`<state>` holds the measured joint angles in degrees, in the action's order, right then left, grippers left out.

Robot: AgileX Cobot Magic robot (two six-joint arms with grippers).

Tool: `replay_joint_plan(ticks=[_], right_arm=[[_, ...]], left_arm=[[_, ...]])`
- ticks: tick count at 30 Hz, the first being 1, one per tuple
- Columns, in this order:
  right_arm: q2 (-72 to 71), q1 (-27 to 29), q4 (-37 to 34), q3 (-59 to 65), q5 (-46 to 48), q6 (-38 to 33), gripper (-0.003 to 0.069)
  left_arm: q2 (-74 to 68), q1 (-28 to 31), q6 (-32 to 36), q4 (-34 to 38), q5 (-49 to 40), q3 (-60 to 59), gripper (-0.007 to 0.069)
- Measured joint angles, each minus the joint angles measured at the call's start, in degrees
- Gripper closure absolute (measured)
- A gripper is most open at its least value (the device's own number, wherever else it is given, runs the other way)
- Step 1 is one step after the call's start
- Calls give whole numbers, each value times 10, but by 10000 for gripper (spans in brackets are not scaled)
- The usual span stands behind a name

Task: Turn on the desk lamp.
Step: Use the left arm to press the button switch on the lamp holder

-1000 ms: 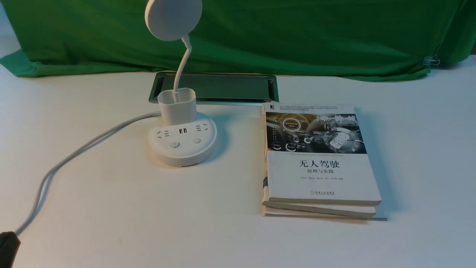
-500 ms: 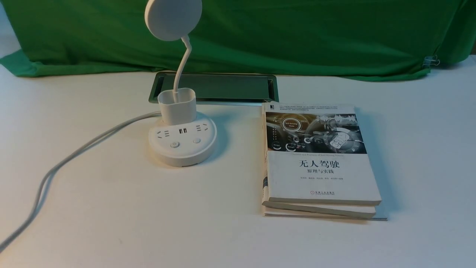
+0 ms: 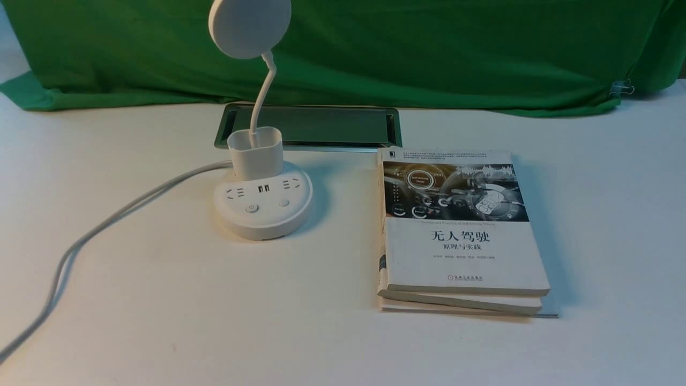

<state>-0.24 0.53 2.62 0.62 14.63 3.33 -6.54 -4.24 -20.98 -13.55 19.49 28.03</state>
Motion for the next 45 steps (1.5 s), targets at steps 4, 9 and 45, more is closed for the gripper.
replay_joint_plan(ticks=[4, 9, 45], right_arm=[[0, 0, 0, 0, 0, 0, 421], [0, 0, 0, 0, 0, 0, 421], [0, 0, 0, 0, 0, 0, 421]], left_arm=[[-130, 0, -3, -4, -208, 74, 623], [-277, 0, 14, 63, -319, 71, 623], [-1057, -194, 192, 156, -410, 472, 624]])
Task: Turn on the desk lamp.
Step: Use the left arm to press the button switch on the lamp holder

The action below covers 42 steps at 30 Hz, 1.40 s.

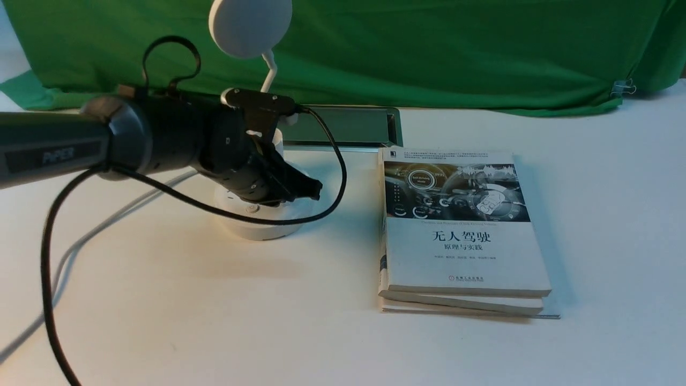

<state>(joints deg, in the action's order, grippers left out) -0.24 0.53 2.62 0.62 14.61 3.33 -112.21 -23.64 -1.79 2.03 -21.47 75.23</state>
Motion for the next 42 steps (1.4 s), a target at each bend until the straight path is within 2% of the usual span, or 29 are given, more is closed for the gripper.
replay_joint_plan(ticks=[25, 36, 42], right_arm=[[0, 0, 0, 0, 0, 0, 421], [0, 0, 0, 0, 0, 0, 421], [0, 0, 0, 0, 0, 0, 421]], left_arm=[[-30, 0, -2, 7, 2, 15, 624], [-20, 0, -13, 9, 63, 5, 624], [-20, 0, -15, 11, 68, 5, 624]])
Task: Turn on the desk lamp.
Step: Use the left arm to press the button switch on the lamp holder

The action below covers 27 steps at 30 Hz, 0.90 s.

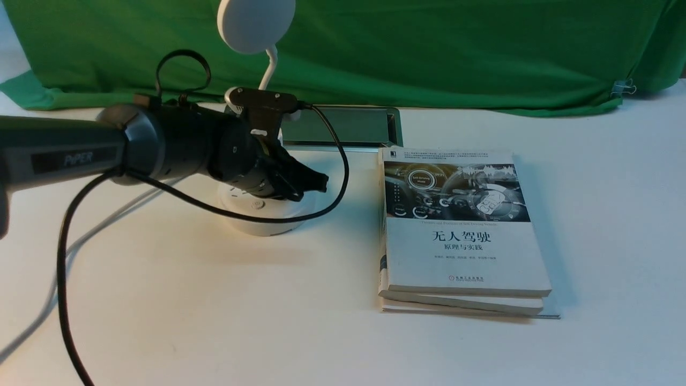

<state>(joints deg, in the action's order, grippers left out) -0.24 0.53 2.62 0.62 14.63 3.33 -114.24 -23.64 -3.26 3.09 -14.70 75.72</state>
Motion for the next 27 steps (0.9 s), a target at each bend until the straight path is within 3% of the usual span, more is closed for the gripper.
replay_joint_plan(ticks=[19, 27], right_arm=[[0, 0, 0, 0, 0, 0, 421], [0, 0, 0, 0, 0, 0, 421]], left_arm=[[-22, 0, 1, 6, 0, 8, 624], [-1, 0, 1, -31, -22, 0, 624]])
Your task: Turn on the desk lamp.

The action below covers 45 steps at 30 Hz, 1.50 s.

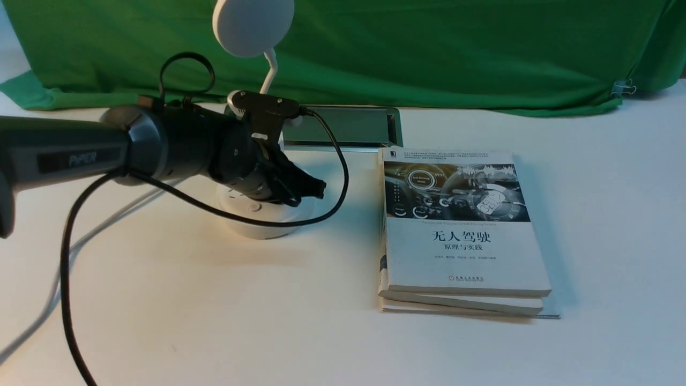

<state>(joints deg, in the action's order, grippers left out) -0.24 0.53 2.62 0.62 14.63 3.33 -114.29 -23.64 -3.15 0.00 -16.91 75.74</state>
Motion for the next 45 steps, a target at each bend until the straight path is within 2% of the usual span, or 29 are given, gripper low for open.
replay_joint_plan(ticks=[24, 31, 41, 44, 45], right_arm=[[0, 0, 0, 0, 0, 0, 421], [0, 0, 0, 0, 0, 0, 421], [0, 0, 0, 0, 0, 0, 421], [0, 0, 0, 0, 0, 0, 421], [0, 0, 0, 0, 0, 0, 421]], left_arm=[[-11, 0, 1, 68, -9, 2, 624], [-5, 0, 4, 67, -13, 8, 624], [67, 0, 5, 69, -108, 6, 624], [72, 0, 39, 101, -181, -7, 624], [72, 0, 43, 105, -181, -8, 624]])
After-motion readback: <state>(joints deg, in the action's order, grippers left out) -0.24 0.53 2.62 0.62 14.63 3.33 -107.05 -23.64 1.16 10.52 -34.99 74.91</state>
